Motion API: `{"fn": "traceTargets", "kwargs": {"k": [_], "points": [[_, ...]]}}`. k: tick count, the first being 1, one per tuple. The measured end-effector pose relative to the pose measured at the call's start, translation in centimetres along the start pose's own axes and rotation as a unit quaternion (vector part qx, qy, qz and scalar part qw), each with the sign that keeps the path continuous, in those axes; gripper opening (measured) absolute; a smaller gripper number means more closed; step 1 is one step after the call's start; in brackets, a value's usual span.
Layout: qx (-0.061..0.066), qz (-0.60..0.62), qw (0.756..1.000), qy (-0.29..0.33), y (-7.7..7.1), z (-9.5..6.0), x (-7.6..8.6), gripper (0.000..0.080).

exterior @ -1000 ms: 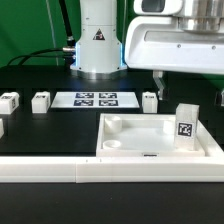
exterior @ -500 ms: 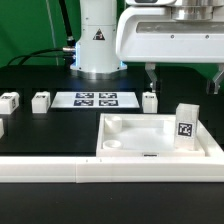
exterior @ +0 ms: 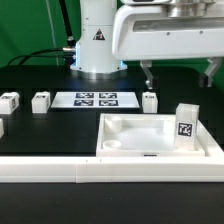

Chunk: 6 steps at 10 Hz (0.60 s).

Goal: Assemble square table

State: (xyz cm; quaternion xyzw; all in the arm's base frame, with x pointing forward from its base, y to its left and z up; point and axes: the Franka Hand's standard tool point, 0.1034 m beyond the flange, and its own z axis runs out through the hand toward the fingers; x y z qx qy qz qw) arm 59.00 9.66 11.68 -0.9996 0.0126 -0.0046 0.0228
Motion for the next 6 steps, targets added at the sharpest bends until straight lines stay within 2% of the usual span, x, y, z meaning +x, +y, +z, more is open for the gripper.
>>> {"fn": "traceTargets", "kwargs": {"k": [3, 5, 6], "points": [[0.000, 0.000, 1.000, -0.002, 0.0, 0.2, -0.3, 0.0649], [-0.001, -0.001, 1.000, -0.002, 0.0, 0.4, -1.6, 0.0649], [0.000, -0.004, 1.000, 0.007, -0.4, 0.6, -2.7, 0.0649]]}}
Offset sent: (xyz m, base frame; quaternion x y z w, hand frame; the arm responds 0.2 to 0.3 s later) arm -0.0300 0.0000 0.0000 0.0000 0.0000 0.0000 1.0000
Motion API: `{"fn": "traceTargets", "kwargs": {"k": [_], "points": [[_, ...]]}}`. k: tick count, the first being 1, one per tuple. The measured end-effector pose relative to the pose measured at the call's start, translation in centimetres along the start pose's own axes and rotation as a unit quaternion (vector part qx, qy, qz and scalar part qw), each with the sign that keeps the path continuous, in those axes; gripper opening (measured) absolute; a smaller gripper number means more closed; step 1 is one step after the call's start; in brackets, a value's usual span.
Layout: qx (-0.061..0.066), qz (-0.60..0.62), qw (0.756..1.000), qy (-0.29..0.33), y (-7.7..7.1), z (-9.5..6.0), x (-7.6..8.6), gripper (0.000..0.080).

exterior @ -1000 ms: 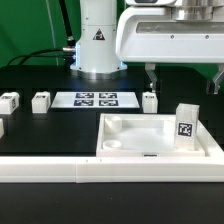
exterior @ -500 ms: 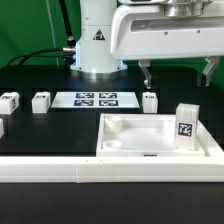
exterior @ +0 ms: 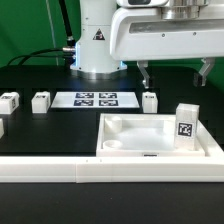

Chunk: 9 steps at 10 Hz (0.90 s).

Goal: Assemble square table

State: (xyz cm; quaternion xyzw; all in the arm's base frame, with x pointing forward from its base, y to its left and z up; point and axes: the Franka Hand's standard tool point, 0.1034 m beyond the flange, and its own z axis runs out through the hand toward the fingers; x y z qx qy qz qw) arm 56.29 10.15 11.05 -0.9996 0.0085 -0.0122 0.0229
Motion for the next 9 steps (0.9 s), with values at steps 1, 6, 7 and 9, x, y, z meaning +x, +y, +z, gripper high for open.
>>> {"fn": "traceTargets", "kwargs": {"k": [1, 6, 7, 9], "points": [[0.000, -0.007, 1.000, 0.000, -0.5, 0.4, -1.9, 0.0649], [-0.001, -0.023, 1.000, -0.007, -0.9, 2.2, -8.3, 0.0649], [-0.001, -0.023, 1.000, -0.009, -0.9, 2.2, -8.8, 0.0649], [-0.002, -0.025, 1.000, -0.016, -0.8, 2.5, -9.9, 0.0649]]}}
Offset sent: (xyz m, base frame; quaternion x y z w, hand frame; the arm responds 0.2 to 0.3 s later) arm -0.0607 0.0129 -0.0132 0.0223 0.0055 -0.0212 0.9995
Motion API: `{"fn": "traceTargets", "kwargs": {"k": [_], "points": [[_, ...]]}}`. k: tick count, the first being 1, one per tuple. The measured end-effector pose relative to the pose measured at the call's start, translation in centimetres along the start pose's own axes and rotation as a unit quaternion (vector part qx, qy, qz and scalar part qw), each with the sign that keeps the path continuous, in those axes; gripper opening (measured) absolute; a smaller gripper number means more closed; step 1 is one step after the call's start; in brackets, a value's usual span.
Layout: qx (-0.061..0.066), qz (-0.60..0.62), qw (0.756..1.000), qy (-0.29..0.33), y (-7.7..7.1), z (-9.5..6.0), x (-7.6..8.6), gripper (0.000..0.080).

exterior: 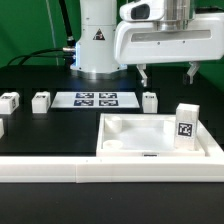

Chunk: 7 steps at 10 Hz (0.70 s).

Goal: Assemble square table

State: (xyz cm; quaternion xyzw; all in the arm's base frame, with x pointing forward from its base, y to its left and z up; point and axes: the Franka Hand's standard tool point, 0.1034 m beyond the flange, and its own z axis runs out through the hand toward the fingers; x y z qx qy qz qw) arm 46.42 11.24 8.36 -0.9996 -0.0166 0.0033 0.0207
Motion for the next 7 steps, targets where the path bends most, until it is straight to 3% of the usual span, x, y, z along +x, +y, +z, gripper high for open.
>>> {"fn": "traceTargets", "kwargs": {"k": [1, 7], "points": [[0.000, 0.000, 1.000, -0.003, 0.0, 0.2, -0.3, 0.0649], [-0.007, -0.015, 1.000, -0.014, 0.6, 2.4, -5.9, 0.0649]]}}
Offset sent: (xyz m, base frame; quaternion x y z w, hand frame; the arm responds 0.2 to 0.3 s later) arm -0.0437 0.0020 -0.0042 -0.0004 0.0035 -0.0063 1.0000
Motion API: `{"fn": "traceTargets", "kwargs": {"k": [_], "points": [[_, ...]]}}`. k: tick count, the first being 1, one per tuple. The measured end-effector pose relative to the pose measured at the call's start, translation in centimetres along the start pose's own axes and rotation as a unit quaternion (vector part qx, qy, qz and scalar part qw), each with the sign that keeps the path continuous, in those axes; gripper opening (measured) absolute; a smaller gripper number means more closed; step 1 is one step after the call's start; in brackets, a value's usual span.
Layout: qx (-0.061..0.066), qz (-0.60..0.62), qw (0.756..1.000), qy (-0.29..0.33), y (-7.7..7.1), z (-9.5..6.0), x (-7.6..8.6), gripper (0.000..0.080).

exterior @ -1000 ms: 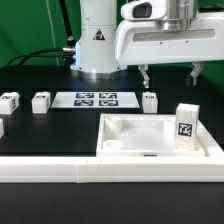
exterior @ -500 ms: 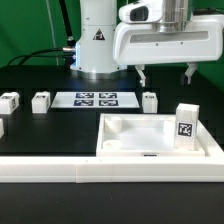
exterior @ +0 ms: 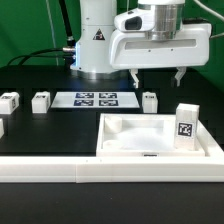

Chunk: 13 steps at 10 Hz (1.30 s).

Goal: Assemble square table

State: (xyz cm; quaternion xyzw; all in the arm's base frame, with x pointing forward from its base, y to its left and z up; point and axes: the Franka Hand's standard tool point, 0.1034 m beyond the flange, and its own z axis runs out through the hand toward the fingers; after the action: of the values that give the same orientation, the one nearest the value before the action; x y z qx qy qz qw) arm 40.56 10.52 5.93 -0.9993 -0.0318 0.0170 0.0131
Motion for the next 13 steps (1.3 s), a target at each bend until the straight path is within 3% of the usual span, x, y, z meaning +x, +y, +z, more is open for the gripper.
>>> {"fn": "traceTargets", "kwargs": {"k": [2, 7, 9, 13], "points": [[-0.002, 0.000, 1.000, -0.004, 0.2, 0.5, -1.1, 0.0649], [-0.002, 0.000, 1.000, -0.014, 0.2, 0.5, -1.2, 0.0649], [-0.002, 0.004, 0.996, -0.091, 0.1, 1.0, -1.9, 0.0649], [-0.002, 0.013, 0.977, -0.211, 0.4, 1.5, -1.6, 0.0649]]}}
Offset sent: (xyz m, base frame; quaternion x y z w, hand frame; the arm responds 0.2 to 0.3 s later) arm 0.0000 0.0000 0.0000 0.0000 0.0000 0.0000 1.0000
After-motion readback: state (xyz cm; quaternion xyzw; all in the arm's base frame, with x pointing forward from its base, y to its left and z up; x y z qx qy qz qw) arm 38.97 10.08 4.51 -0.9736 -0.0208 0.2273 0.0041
